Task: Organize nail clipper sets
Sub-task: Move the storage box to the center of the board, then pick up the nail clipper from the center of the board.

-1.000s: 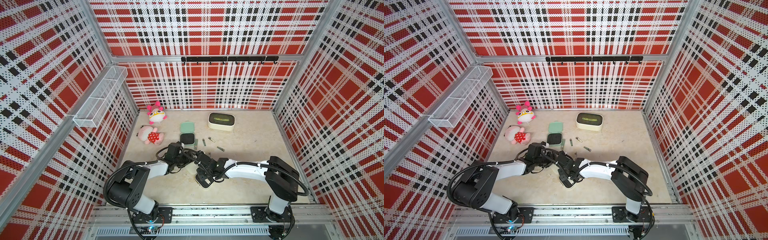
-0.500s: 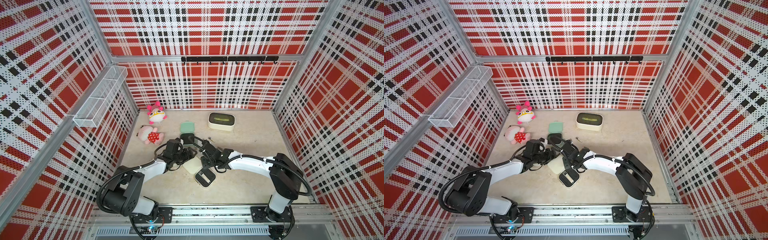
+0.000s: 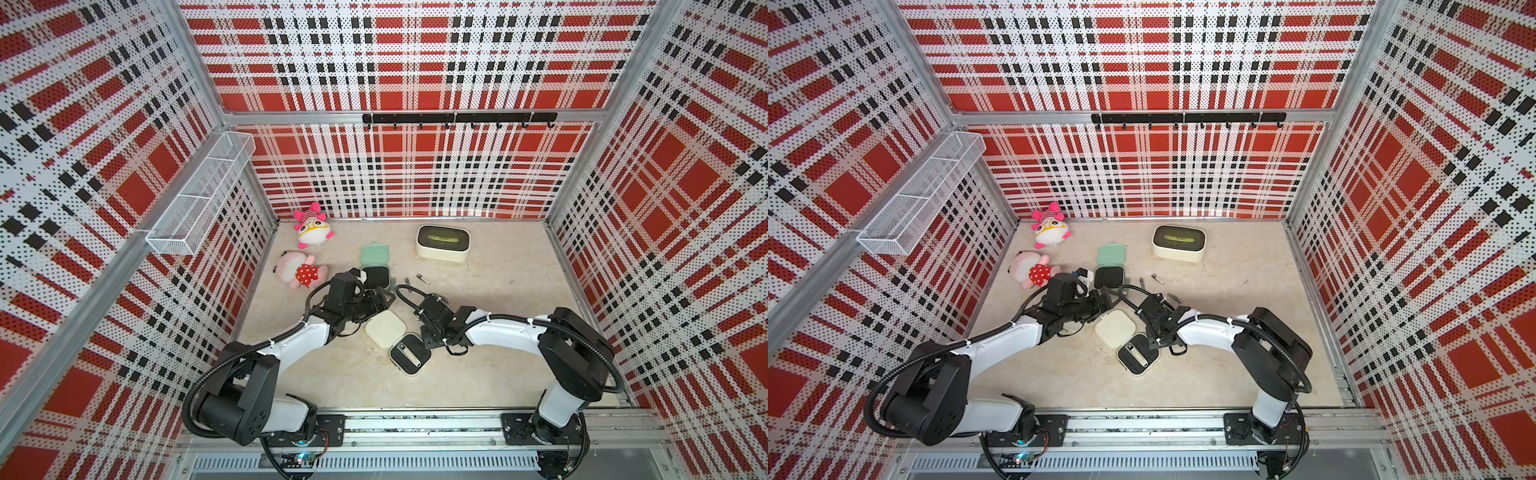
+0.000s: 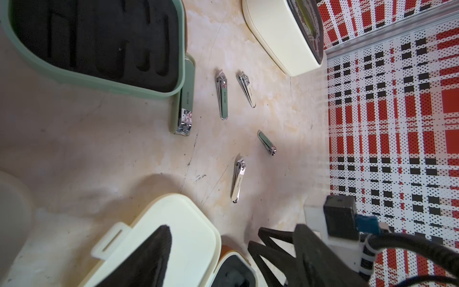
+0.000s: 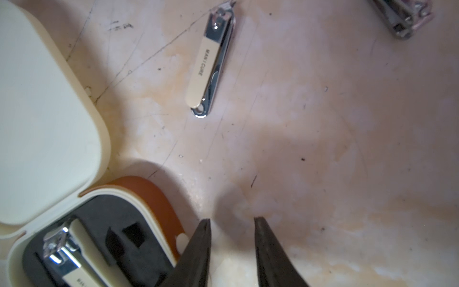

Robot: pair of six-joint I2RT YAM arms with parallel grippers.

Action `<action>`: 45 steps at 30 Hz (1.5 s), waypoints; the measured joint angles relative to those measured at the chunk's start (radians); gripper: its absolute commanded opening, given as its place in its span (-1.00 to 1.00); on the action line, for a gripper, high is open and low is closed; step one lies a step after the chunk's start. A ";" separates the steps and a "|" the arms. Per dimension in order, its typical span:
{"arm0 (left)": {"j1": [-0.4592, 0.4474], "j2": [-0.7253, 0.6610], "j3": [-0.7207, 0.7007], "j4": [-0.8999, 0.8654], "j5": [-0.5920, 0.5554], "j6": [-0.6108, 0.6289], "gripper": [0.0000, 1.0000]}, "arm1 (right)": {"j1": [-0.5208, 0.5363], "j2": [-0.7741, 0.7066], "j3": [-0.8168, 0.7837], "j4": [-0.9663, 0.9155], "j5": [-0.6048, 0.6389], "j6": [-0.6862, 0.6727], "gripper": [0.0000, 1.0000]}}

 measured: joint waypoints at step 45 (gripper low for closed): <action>0.119 -0.180 -0.167 -0.049 0.012 0.023 0.59 | -0.204 0.311 0.646 -0.212 0.066 -0.127 0.07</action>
